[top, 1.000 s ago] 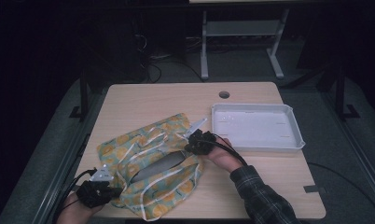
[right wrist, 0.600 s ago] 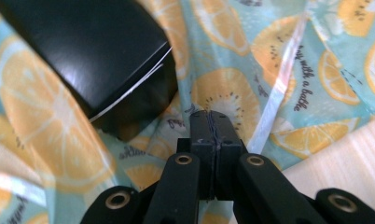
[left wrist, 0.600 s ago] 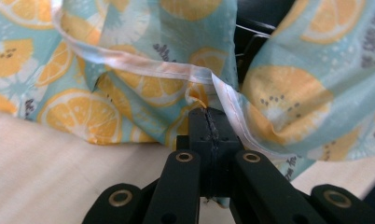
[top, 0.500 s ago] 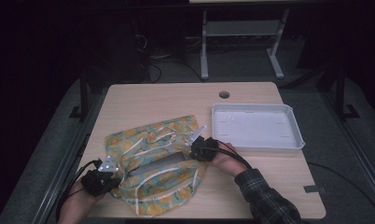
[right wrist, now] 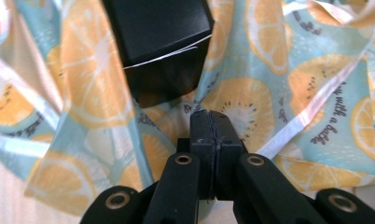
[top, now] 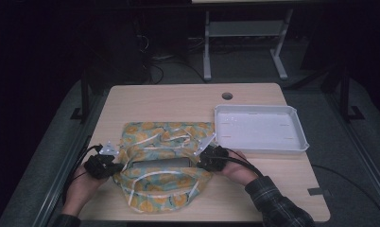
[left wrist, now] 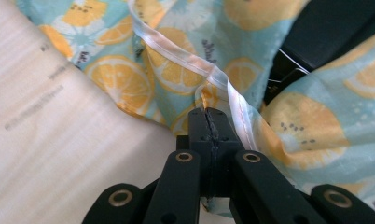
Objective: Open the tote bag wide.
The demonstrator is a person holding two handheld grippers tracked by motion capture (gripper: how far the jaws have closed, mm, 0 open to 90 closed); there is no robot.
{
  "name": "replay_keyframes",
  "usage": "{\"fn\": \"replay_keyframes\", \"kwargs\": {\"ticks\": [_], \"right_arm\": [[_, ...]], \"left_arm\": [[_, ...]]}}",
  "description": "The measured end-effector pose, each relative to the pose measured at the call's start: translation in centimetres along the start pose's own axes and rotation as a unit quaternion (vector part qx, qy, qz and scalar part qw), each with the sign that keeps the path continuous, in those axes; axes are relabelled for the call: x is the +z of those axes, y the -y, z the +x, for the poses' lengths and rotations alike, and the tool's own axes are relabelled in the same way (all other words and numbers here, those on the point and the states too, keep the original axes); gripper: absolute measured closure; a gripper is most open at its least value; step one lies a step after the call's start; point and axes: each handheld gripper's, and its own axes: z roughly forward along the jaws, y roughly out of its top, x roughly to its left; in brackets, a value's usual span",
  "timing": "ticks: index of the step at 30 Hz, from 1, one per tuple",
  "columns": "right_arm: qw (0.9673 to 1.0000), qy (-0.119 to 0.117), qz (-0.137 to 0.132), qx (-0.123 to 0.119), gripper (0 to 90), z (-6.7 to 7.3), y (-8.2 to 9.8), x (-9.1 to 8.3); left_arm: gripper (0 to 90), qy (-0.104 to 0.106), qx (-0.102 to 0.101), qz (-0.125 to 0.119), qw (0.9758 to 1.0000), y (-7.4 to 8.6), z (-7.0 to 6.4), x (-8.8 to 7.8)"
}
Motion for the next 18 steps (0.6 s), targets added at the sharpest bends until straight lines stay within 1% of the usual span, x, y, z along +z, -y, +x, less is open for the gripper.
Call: {"fn": "replay_keyframes", "kwargs": {"ticks": [2,3,5,7,8,10,12,14,16,17,18], "right_arm": [[1.0,0.0,0.001,-0.002,88.5,0.3,0.0,-0.2],[1.0,-0.002,-0.001,-0.002,88.5,0.3,0.0,-0.2],[1.0,-0.002,0.0,0.0,87.5,0.4,0.0,-0.1],[1.0,-0.005,-0.006,0.001,81.9,0.4,-0.1,-0.3],[1.0,-0.003,-0.008,0.004,79.6,0.4,-0.1,-0.5],[0.9997,-0.01,-0.02,0.011,74.8,0.3,-0.2,-1.0],[0.9991,-0.013,-0.036,0.02,70.2,0.1,-0.3,-1.8],[0.9984,-0.015,-0.048,0.026,65.6,0.0,-0.4,-2.5],[0.9973,-0.019,-0.063,0.034,63.8,0.1,-0.4,-3.4],[0.9965,-0.021,-0.074,0.031,63.5,0.1,-0.4,-3.7],[0.9959,-0.024,-0.08,0.035,63.3,0.2,-0.4,-4.0]], "left_arm": [[89.7,0.004,-0.002,-0.003,1.0,-0.2,0.4,0.2],[89.7,0.006,-0.008,-0.006,0.9999,-0.2,0.4,0.3],[88.9,0.008,-0.01,-0.011,0.9999,-0.1,0.4,0.1],[83.8,0.006,-0.019,-0.023,0.9995,0.2,0.4,-0.4],[80.5,0.006,-0.023,-0.03,0.9993,0.3,0.4,-0.8],[73.0,0.004,-0.033,-0.046,0.9984,0.6,0.2,-2.0],[66.1,0.003,-0.038,-0.066,0.9971,0.9,-0.1,-3.2],[60.1,0.006,-0.042,-0.091,0.995,1.2,-0.6,-4.6],[59.3,0.01,-0.037,-0.112,0.993,1.1,-1.1,-5.8],[59.3,0.012,-0.033,-0.119,0.9922,1.0,-1.4,-6.2],[59.4,0.011,-0.028,-0.128,0.9914,0.7,-1.8,-6.6]]}}
